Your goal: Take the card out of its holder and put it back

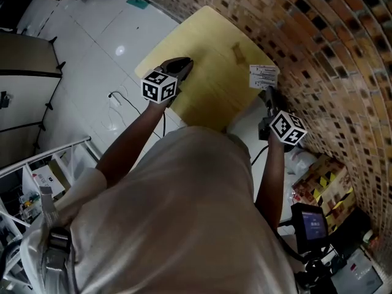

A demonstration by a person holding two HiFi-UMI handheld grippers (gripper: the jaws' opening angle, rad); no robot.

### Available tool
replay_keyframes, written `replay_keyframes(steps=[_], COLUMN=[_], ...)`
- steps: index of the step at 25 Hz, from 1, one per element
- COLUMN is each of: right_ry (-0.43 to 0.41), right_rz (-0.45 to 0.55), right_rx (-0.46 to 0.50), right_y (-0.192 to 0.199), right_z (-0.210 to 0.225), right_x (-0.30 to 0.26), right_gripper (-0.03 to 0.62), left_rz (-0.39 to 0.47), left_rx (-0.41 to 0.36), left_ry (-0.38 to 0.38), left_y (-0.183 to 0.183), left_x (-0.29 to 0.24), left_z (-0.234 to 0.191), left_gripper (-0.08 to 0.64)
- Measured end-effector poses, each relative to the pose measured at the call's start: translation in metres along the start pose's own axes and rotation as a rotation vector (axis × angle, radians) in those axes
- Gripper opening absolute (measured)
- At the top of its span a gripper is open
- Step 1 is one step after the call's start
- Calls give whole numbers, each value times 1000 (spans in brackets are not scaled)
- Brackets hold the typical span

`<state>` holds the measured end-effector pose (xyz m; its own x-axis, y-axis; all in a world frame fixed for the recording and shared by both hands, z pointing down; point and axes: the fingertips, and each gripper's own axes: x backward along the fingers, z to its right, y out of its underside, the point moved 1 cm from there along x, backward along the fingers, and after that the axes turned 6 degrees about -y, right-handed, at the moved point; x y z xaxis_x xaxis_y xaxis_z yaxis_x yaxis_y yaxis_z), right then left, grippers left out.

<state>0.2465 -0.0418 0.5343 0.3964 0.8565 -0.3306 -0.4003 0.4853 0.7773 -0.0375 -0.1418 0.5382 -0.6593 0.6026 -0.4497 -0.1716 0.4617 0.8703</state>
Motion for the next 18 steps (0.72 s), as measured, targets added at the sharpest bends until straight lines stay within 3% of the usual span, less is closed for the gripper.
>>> replay_keyframes(steps=[18], right_ry=[7], right_rz=[-24], right_rx=[-17], right_y=[3], right_z=[17], right_x=[-17], right_gripper=[15], left_rz=[-37], left_rx=[20], left_ry=[-19], left_y=[3], left_x=[-17], left_z=[-11], left_gripper=[69])
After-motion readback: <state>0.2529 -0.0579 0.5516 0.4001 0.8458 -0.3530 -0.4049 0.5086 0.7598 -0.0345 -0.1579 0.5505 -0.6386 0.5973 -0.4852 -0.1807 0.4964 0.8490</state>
